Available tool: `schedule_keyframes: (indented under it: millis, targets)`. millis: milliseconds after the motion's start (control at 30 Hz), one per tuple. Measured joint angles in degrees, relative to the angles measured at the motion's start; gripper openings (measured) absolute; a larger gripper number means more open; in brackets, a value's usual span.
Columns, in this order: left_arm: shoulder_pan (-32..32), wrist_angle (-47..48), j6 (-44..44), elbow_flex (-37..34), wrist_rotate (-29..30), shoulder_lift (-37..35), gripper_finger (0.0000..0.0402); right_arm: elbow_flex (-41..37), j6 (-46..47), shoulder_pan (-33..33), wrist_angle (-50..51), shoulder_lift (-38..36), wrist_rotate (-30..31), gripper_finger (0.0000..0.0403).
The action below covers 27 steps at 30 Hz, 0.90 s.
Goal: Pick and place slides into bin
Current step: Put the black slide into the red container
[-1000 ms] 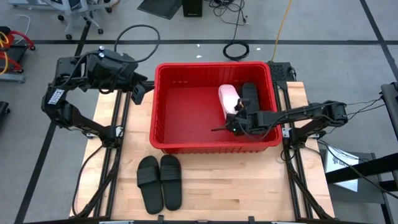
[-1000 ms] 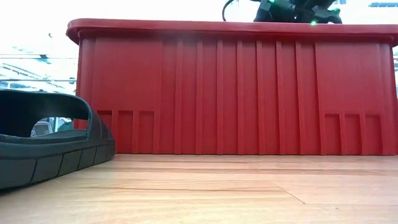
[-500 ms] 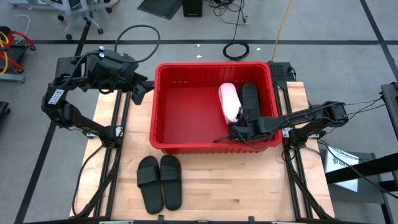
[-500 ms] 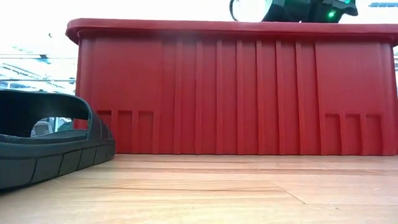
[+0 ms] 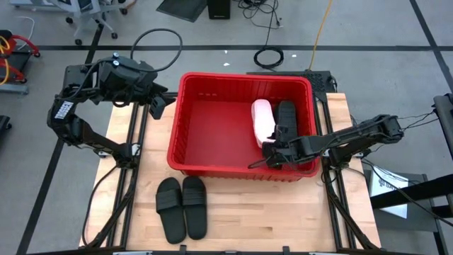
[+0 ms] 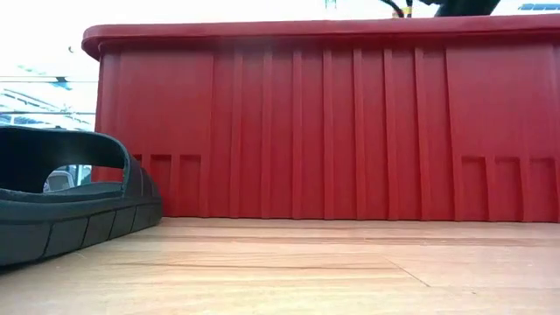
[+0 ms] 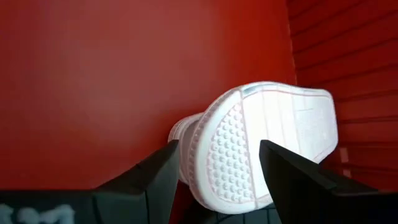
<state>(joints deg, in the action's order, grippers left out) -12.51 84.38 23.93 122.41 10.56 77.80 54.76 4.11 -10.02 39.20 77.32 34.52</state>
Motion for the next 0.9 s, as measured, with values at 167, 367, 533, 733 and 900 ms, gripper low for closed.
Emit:
schedule_keyframes:
  millis: [167,367,533,733,900]
  targets:
    - [0.00,0.10,-0.01,0.00,-0.01,0.00,0.0257,-0.02,-0.33,0.24,-1.99,-4.18,0.02,0.0210]
    - [0.00,1.19,0.37,0.00,-0.01,0.00,0.0257,-0.02,1.51,0.24,-11.74,-9.72,0.15,0.0210]
    - [0.00,1.16,0.58,0.00,0.01,0.00,0.0257,0.00,6.94,0.63,-27.11,-13.87,2.22,0.0210]
    - [0.00,1.03,0.36,0.00,0.01,0.02,0.0257,0.00,9.12,0.66,-46.92,-16.47,4.46,0.0210]
    - [0.00,1.05,0.18,0.00,0.00,0.02,0.0257,0.00,6.62,0.66,-58.64,-16.64,4.44,0.0210]
